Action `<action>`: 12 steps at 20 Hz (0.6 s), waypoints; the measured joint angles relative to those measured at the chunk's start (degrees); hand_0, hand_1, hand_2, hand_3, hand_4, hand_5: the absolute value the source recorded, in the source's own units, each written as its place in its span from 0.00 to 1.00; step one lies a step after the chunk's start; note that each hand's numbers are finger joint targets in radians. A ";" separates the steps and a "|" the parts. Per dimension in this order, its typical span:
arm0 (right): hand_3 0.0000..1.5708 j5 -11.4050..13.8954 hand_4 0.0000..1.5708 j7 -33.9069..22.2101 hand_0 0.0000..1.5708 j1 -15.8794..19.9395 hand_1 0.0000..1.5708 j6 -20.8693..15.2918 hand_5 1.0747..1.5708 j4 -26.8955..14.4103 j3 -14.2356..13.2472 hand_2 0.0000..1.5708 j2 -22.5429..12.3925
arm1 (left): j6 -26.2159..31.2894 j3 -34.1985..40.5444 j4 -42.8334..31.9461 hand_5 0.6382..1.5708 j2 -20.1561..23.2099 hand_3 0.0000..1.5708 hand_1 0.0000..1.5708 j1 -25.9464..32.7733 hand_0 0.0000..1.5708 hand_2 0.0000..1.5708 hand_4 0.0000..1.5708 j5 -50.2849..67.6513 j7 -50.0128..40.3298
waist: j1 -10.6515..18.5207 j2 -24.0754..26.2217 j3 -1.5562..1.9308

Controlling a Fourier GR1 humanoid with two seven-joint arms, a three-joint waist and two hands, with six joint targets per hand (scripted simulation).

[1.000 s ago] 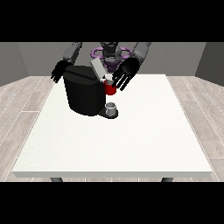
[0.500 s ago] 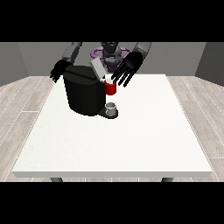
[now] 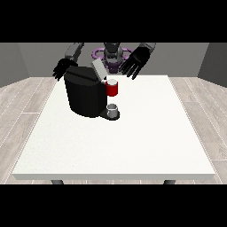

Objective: Insert the coffee pod into the coffee machine and close the lid

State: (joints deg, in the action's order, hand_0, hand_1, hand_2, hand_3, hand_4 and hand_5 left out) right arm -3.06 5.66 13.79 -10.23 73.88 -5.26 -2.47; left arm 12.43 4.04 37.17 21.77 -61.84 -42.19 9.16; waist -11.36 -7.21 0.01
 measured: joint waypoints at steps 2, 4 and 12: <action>0.00 -0.52 0.26 0.20 0.00 -0.75 0.00 0.11 1.00 -0.68 -0.83 0.00 -0.34 | -0.17 1.36 0.45 1.00 -1.59 0.00 0.00 1.53 0.00 0.00 0.00 1.80 -0.32 | 1.32 1.54 -0.01; 0.00 -0.83 0.28 0.32 0.00 -1.74 0.00 -0.01 1.00 -1.11 -1.26 0.00 -0.24 | 0.04 3.97 0.60 1.00 -3.18 0.00 0.00 2.49 0.00 0.00 0.05 4.94 -0.72 | 2.59 3.39 -0.02; 0.00 -2.11 0.31 0.23 0.00 -8.00 0.00 0.51 1.00 -1.33 -3.55 0.00 -1.70 | 0.25 12.34 1.82 1.00 -11.49 0.00 0.00 14.17 0.00 0.00 0.00 17.15 3.73 | 8.38 13.04 -0.05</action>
State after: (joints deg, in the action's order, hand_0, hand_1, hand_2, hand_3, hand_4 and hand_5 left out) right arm -5.18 5.89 5.79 -9.72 72.55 -8.80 -4.17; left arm 12.67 16.39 38.99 10.28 -47.67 -25.04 12.90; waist -2.99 5.83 -0.03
